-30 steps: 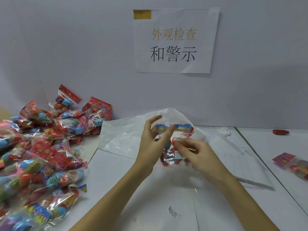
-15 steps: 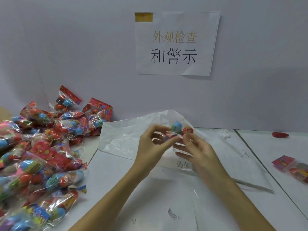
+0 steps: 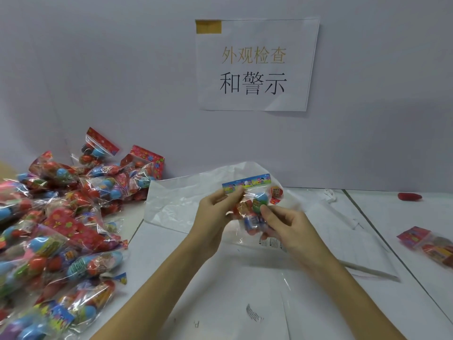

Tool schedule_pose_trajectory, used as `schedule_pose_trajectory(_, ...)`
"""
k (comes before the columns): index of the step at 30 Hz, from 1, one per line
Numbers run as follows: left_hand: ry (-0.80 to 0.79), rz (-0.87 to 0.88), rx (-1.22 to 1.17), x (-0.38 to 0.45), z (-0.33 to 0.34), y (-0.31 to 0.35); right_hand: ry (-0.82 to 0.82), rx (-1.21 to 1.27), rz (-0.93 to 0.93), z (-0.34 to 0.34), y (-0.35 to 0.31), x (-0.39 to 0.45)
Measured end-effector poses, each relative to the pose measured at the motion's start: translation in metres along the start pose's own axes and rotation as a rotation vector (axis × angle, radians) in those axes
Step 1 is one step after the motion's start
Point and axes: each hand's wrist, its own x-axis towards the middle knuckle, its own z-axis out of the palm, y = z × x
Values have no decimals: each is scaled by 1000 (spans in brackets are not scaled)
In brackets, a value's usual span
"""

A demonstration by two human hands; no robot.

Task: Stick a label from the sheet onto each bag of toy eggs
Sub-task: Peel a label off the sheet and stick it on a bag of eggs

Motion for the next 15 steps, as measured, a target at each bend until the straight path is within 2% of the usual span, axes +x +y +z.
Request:
schedule_pose_trajectory(5,142,10,-39,2,-2,-2,-46,33,40,5,-3,-3)
schedule_pose_trajectory(8,187,51,132,4,0,-6,33,68,39,5,-6,-3)
schedule_pose_trajectory(12,29,13,239,2,2,-7,168,116,40,0,-6,-2)
schedule_pose_trajectory(15,-13,54,269,1,2,-10,162,124,102,-3,-2,1)
